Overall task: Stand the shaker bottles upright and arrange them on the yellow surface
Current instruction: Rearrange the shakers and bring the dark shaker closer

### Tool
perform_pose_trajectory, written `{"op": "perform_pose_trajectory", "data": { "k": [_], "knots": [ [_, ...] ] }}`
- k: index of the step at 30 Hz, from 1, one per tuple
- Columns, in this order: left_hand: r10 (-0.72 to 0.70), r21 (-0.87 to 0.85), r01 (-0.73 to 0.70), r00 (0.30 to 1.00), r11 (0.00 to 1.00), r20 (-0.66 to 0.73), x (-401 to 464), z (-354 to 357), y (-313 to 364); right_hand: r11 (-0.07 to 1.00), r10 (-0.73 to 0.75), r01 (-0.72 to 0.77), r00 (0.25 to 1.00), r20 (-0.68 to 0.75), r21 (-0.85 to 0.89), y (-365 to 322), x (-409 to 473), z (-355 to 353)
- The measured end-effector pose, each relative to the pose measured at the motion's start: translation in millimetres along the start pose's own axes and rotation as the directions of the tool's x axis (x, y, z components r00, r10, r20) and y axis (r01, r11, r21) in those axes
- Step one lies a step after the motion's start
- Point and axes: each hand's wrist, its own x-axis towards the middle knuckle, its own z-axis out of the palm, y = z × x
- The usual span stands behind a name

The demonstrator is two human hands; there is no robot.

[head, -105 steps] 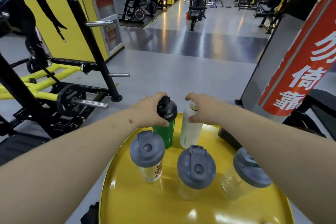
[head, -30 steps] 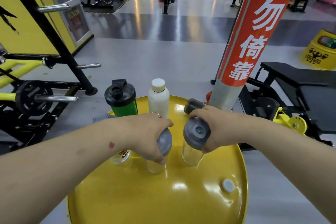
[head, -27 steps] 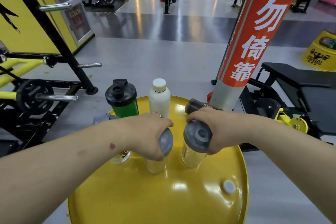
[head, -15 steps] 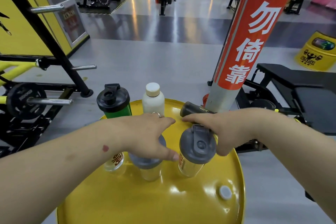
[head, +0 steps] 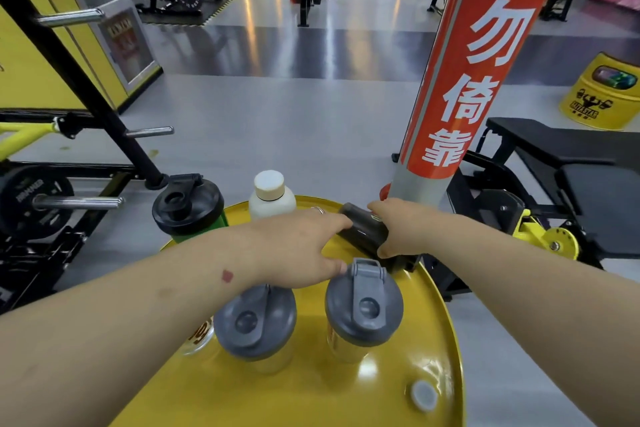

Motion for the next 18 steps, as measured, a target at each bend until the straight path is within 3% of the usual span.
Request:
{"op": "perform_pose_trajectory", "data": {
  "k": [10, 18],
  "knots": [
    [-0.030, 0.050, 0.029, 0.999, 0.998, 0.034, 20.0, 6.3, -3.8, 0.995, 0.051, -0.056, 0.997, -0.060, -0.083, 6.2, 20.5, 39.7],
    [-0.043, 0.042, 0.042, 0.998, 0.998, 0.040, 27.2, 6.7, -2.0, 0.997, -0.055, 0.056, 0.998, 0.011, -0.057, 1.8, 4.7, -12.6]
  ]
}}
